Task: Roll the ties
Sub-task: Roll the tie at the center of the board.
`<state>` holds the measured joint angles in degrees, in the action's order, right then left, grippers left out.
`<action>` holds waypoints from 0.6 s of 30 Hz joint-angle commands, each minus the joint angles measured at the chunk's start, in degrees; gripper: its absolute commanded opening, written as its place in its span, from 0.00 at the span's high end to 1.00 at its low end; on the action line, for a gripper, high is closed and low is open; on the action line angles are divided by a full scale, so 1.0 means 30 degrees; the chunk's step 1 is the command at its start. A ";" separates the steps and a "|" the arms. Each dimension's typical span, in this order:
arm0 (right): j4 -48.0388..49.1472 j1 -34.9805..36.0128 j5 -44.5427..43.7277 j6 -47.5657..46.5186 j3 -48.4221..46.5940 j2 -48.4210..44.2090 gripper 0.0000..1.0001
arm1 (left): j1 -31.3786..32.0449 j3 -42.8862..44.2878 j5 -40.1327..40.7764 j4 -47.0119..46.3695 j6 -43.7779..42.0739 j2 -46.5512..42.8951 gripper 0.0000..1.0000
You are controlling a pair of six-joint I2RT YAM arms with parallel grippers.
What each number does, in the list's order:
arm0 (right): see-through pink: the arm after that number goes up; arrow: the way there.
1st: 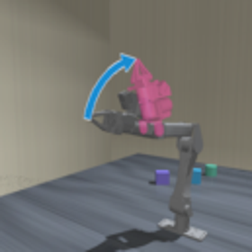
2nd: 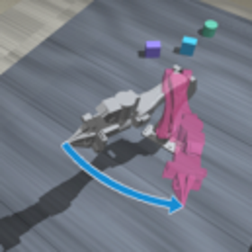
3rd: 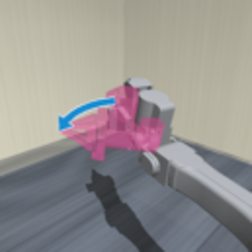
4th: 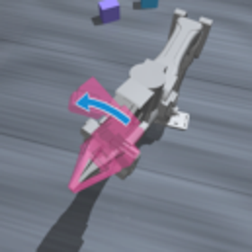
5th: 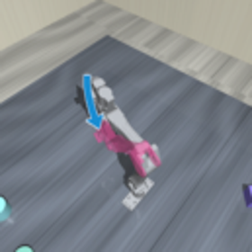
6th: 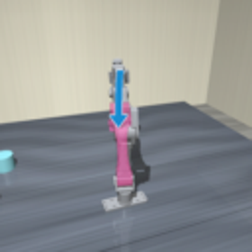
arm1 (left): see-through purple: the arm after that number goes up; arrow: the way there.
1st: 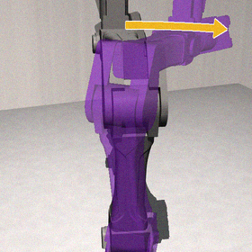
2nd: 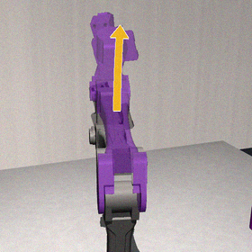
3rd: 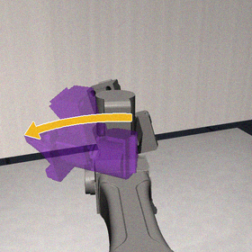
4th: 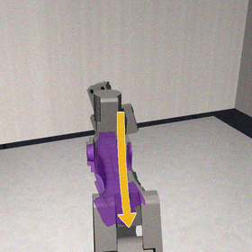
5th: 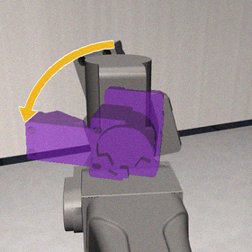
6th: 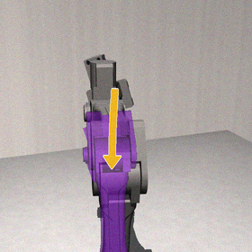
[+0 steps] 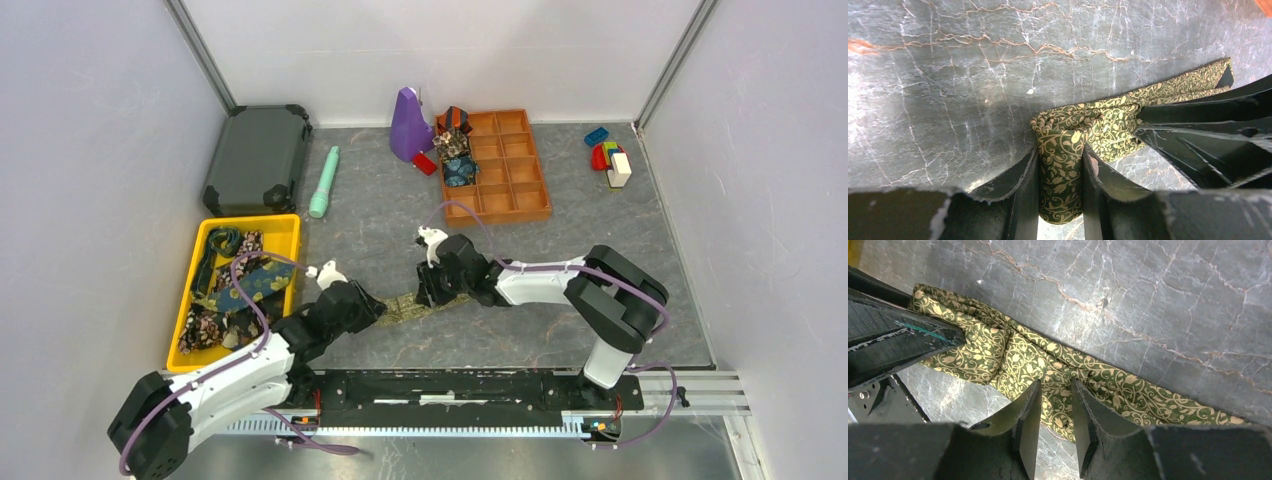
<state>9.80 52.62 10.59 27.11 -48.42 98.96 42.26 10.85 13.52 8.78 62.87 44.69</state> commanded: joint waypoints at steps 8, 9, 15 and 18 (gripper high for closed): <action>0.0675 0.0060 -0.1519 0.1845 0.3847 -0.1335 0.66 | 0.0121 0.2132 -0.1208 0.2226 -0.3063 0.1139 0.78; 0.0756 0.0082 -0.1531 0.2078 0.4069 -0.1560 0.66 | 0.0122 0.2396 -0.1224 0.2506 -0.3276 0.1253 0.78; 0.0244 0.0243 -0.1888 0.2164 0.3797 -0.2683 0.66 | 0.0268 0.4028 -0.0745 0.4407 -0.4266 0.2385 0.78; -0.0641 0.0344 -0.2035 0.1638 0.2753 -0.3139 0.64 | 0.0411 0.4721 -0.0383 0.4983 -0.4503 0.3003 0.78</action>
<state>14.02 53.23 7.07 33.34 -37.12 91.92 42.96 21.28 10.13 18.68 54.19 51.81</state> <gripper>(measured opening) 0.345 0.370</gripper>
